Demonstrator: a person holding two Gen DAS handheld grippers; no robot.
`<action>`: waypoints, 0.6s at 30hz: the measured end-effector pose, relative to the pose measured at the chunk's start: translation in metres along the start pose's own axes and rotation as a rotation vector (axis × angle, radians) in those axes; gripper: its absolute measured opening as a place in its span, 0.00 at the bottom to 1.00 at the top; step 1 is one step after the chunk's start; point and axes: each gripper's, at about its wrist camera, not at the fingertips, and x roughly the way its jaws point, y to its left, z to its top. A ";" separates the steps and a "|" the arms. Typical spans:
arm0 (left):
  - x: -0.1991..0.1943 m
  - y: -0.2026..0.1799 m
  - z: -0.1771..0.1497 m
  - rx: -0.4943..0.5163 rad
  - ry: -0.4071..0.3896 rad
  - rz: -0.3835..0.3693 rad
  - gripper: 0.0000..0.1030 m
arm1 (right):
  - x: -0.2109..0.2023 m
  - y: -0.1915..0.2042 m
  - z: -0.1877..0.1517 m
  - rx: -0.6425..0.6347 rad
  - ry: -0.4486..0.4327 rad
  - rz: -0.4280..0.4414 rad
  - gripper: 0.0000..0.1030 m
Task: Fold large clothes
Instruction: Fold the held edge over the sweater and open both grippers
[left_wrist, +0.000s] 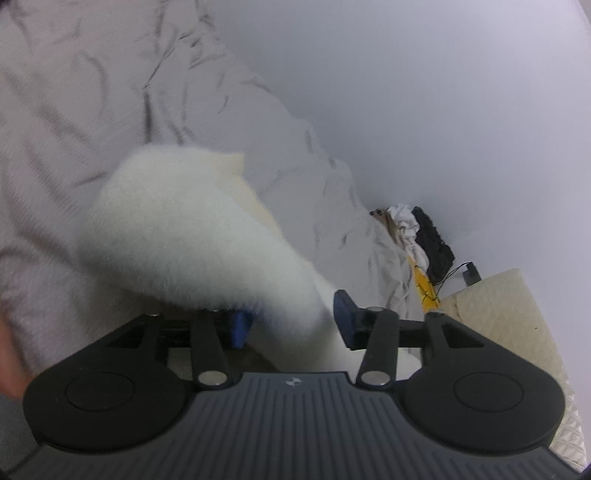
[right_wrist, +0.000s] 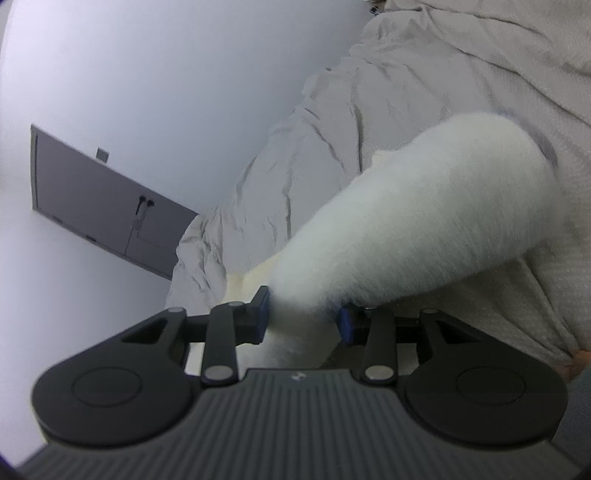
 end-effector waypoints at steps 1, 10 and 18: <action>0.003 -0.003 0.005 0.005 -0.004 -0.001 0.53 | 0.002 0.002 0.003 0.006 -0.001 0.002 0.42; 0.060 -0.020 0.058 0.071 -0.028 0.052 0.53 | 0.046 0.013 0.038 0.019 -0.020 0.034 0.46; 0.138 -0.013 0.099 0.198 -0.039 0.202 0.54 | 0.107 0.009 0.066 -0.043 -0.053 -0.047 0.45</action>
